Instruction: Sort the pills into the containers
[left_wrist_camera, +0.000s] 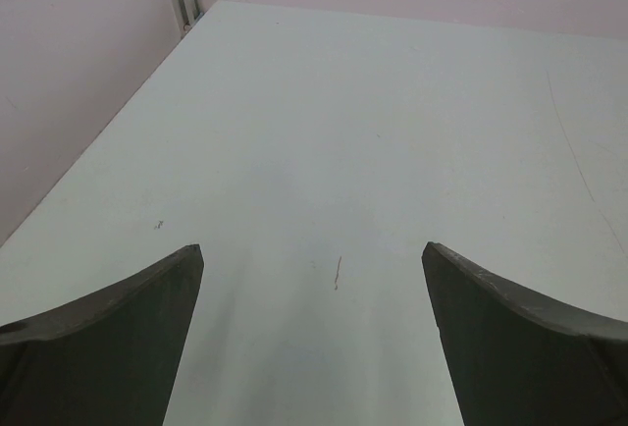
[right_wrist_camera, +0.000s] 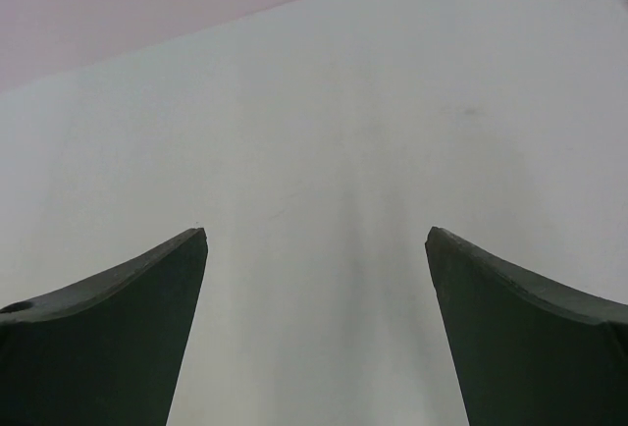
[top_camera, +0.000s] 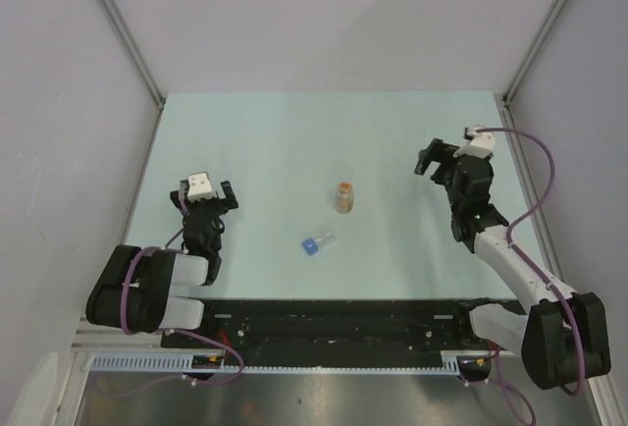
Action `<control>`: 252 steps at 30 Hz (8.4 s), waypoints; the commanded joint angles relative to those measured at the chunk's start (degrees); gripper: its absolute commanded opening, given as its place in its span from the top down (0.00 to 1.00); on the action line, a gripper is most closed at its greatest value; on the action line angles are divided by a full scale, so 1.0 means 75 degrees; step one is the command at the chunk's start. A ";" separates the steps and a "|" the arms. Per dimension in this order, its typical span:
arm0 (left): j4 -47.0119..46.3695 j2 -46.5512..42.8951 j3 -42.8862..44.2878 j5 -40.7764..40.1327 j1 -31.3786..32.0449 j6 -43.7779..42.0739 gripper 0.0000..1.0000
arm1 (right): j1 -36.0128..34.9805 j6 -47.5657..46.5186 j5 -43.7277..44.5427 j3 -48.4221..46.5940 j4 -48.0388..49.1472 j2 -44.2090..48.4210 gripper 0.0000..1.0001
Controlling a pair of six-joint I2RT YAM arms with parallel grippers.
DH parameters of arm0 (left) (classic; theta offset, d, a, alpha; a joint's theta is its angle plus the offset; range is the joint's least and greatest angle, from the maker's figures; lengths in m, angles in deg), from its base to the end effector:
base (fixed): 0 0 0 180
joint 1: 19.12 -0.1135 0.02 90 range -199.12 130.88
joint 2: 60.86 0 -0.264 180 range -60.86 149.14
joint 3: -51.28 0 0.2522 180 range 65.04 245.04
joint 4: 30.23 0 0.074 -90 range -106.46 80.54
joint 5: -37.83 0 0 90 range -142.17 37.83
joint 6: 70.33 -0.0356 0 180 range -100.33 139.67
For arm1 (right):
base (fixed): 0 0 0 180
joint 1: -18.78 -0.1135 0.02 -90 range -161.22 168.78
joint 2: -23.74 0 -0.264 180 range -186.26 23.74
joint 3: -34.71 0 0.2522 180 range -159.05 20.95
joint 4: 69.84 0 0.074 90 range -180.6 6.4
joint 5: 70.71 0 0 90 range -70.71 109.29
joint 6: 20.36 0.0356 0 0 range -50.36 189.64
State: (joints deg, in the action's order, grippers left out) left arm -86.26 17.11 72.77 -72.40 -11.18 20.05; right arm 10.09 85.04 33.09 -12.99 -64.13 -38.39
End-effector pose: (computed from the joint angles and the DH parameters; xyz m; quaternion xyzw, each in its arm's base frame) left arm 0.2113 -0.0170 0.1606 -0.0774 0.7055 0.0740 0.7006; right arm 0.2466 0.0291 0.2676 0.1222 0.7475 0.0458 0.6514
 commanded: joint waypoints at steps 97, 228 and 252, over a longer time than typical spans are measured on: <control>0.8967 -0.5721 0.1501 0.2626 0.1437 0.4460 0.00 | -0.5931 -0.5992 -0.4700 -0.4300 -0.5888 -0.5007 1.00; 0.8393 -0.6096 0.2438 0.5369 0.4343 0.7672 1.00 | -0.7444 -0.2745 -0.5389 -0.3058 -0.5021 -0.0072 0.76; 0.8111 -0.5908 0.2520 0.5990 0.4343 0.7472 1.00 | -0.6529 -0.2639 -0.3025 -0.3046 -0.5396 0.0831 0.34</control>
State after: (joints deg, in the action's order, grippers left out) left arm -22.57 -27.11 89.18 -29.17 21.41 77.16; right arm -39.68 64.12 5.79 -35.61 -103.96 -33.12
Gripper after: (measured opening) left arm 0.306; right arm 0.664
